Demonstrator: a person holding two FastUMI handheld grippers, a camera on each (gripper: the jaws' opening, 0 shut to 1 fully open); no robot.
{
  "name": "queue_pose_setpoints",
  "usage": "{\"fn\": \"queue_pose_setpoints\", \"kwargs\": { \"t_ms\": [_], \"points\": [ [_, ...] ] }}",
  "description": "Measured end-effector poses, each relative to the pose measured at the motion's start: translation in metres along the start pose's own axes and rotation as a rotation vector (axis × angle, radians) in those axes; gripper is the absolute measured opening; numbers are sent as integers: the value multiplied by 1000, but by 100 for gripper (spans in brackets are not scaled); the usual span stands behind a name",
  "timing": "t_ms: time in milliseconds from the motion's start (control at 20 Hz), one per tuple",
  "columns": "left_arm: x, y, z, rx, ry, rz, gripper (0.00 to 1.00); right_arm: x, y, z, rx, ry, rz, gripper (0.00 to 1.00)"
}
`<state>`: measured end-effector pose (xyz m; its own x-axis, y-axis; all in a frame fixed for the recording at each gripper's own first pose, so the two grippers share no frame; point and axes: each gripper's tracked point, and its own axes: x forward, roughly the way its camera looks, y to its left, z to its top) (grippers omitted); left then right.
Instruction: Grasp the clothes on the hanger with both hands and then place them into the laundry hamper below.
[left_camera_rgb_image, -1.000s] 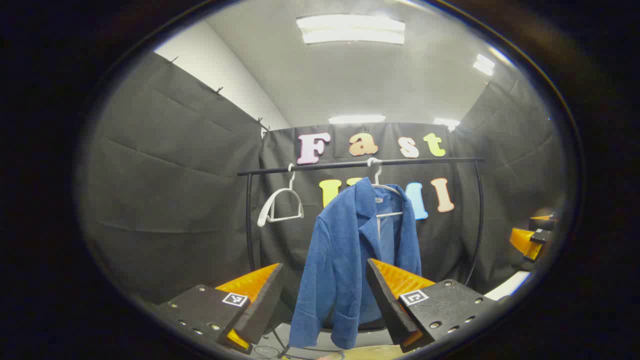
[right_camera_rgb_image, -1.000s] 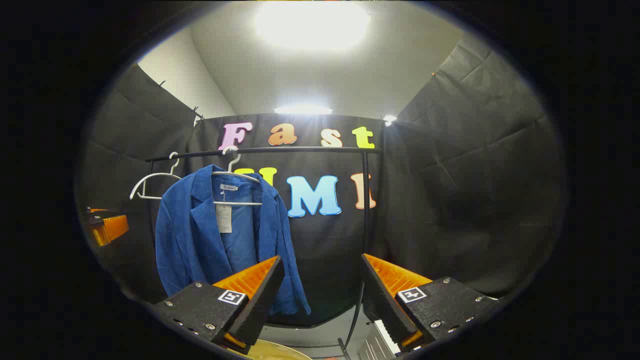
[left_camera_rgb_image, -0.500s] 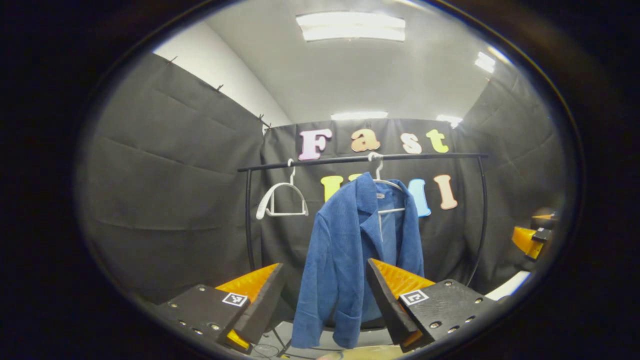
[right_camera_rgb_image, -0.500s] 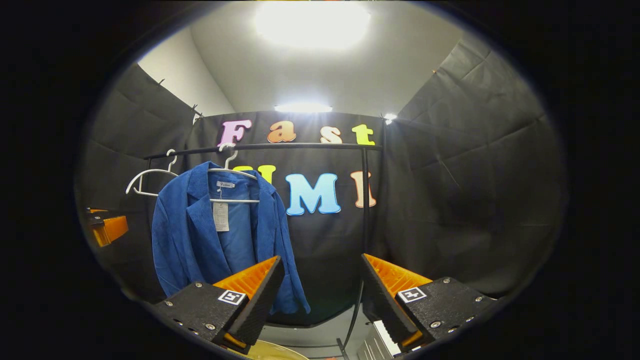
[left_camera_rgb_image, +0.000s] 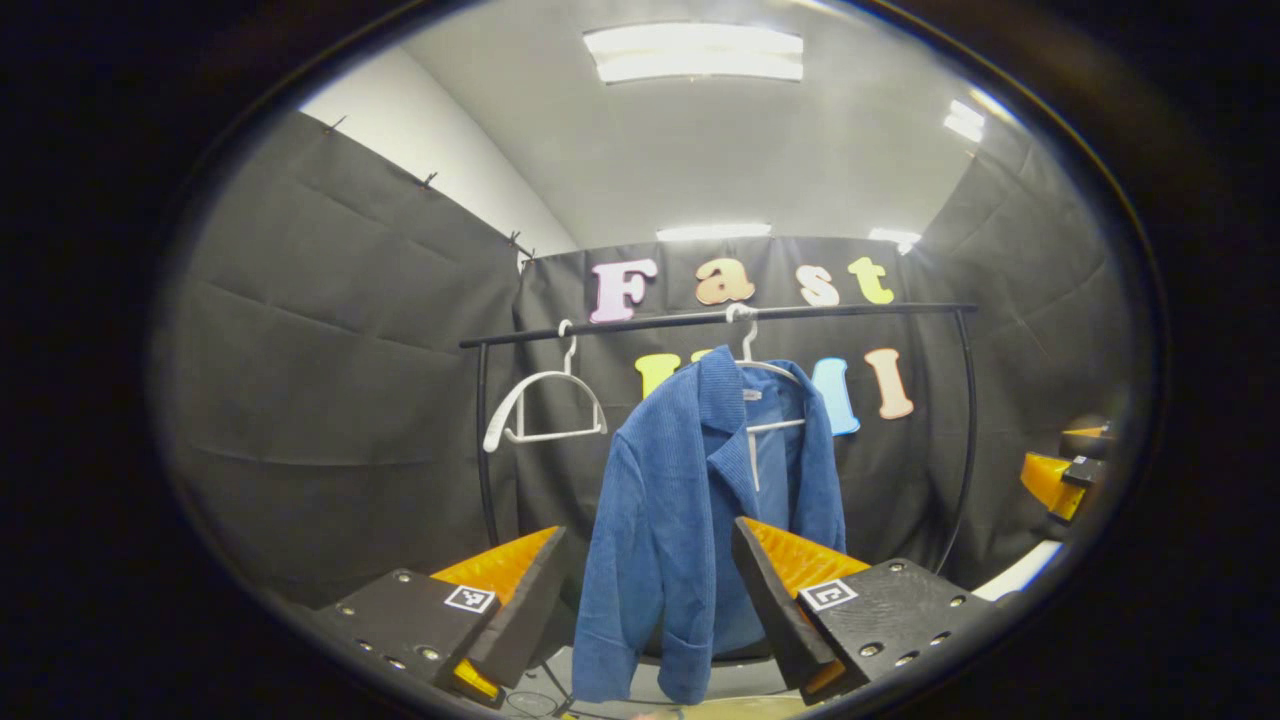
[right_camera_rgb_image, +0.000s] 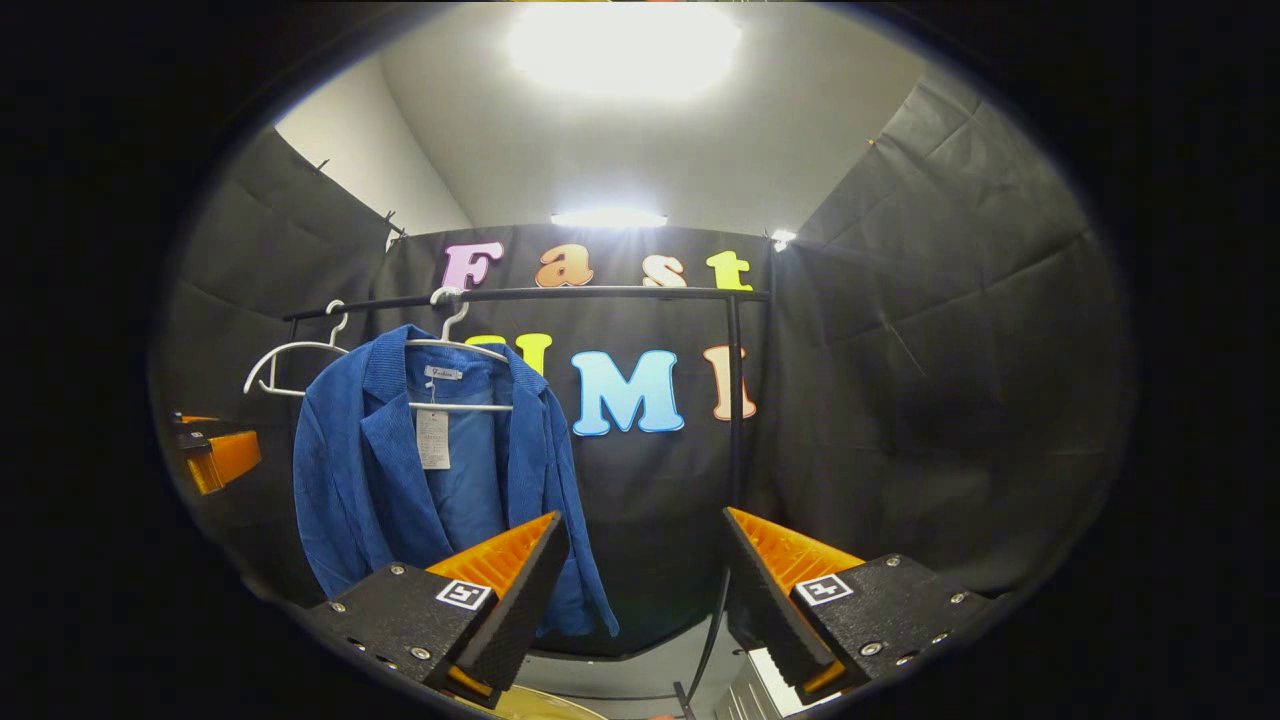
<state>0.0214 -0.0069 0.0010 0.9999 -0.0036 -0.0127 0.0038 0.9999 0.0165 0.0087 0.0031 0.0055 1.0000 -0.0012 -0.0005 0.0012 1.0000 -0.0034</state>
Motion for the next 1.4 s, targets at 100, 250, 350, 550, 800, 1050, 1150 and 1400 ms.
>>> {"fn": "queue_pose_setpoints", "kwargs": {
  "t_ms": [100,250,350,550,800,1050,1150,1400],
  "points": [
    [7,-6,5,1,-6,-1,94,1,0,5,7,-10,9,94],
    [44,-21,20,-8,-13,-8,94,13,3,18,33,-42,29,94],
    [61,-28,29,-7,-19,1,93,41,14,31,39,-62,47,94],
    [75,-45,38,-31,-28,2,93,76,30,51,43,-97,80,94],
    [107,-60,52,-26,-51,5,96,116,50,59,69,-93,145,94],
    [148,-84,48,-54,-37,20,99,159,66,61,88,-80,187,94],
    [164,-92,45,-47,-28,30,99,175,75,61,101,-75,215,94],
    [196,-109,22,-27,30,72,93,210,98,59,111,-83,287,94]
  ]
}}
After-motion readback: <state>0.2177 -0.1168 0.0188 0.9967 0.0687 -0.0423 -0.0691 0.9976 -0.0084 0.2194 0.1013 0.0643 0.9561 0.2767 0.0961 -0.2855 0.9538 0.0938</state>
